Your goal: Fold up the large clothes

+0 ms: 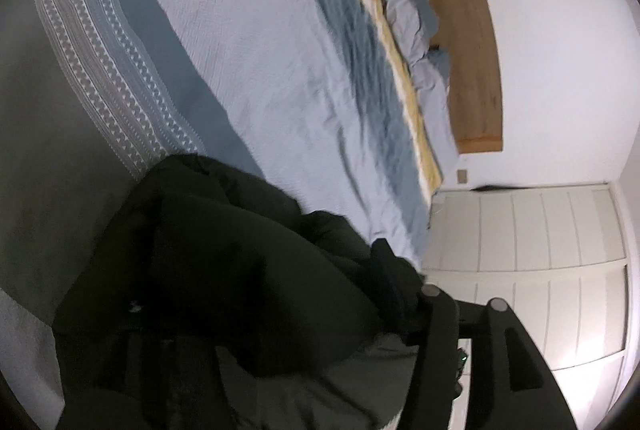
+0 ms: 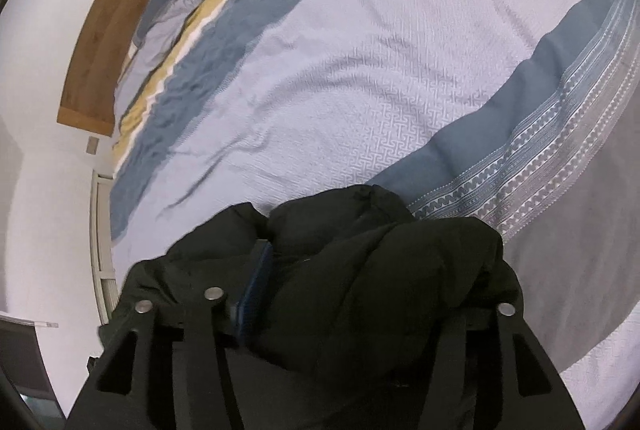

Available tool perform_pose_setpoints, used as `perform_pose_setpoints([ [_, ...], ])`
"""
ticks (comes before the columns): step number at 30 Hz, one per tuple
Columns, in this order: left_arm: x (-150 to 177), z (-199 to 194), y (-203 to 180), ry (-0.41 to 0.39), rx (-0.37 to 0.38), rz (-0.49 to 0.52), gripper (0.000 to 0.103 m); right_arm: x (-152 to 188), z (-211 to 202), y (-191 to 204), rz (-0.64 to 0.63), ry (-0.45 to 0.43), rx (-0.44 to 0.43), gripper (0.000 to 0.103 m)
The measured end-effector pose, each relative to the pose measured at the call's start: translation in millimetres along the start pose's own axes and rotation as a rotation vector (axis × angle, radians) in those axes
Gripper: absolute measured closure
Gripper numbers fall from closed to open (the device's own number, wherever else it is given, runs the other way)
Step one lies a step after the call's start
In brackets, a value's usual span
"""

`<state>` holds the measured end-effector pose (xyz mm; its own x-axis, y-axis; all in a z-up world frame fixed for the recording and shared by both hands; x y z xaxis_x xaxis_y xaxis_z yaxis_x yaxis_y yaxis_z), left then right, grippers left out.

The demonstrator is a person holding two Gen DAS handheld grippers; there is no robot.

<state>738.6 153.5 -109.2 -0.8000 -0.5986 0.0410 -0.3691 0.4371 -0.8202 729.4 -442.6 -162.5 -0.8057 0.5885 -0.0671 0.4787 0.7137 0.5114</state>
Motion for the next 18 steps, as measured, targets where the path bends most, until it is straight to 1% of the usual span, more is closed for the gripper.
perform_pose_setpoints([
  [1, -2, -6, -4, -0.007, 0.012, -0.005, 0.044, -1, -5, 2, -0.004, -0.007, -0.007, 0.041],
  [3, -5, -18, -12, -0.019, 0.013, 0.007, 0.043, -2, -16, 7, -0.013, -0.022, -0.018, 0.037],
  [5, -6, -27, -21, -0.027, 0.004, 0.027, 0.041, -4, -27, 13, -0.02, -0.04, -0.031, 0.028],
  [6, -7, -32, -25, -0.033, 0.002, 0.036, 0.04, -5, -34, 16, -0.025, -0.052, -0.038, 0.021],
  [7, -7, -38, -29, -0.043, 0.004, 0.043, 0.039, -6, -41, 19, -0.031, -0.065, -0.043, 0.019],
  [9, -9, -53, -33, -0.069, 0.023, 0.035, 0.036, -9, -55, 25, -0.042, -0.093, -0.042, 0.018],
  [11, -11, -67, -35, -0.099, 0.029, 0.025, 0.035, -9, -67, 29, -0.05, -0.1, -0.046, 0.018],
  [13, -11, -81, -38, -0.124, 0.007, 0.048, 0.034, -6, -78, 33, -0.07, -0.115, -0.044, 0.018],
  [16, -1, -96, -47, -0.151, -0.085, 0.131, 0.034, 4, -95, 44, -0.137, -0.14, -0.018, 0.018],
  [18, 14, -101, -54, -0.163, -0.167, 0.217, 0.034, 14, -103, 53, -0.201, -0.156, 0.003, 0.018],
])
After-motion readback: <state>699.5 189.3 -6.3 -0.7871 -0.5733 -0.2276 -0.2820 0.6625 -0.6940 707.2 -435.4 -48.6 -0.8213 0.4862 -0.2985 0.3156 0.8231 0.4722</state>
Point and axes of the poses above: each gripper's, at about its wrist camera, not at the fingertips, and z roughly the way its jaws point, y to its left, x to its underside, the point moved 8 cm from there along z, roughly the way its jaws point, and after that the axes turned 4 degrees about y, right-handed, at the moved point
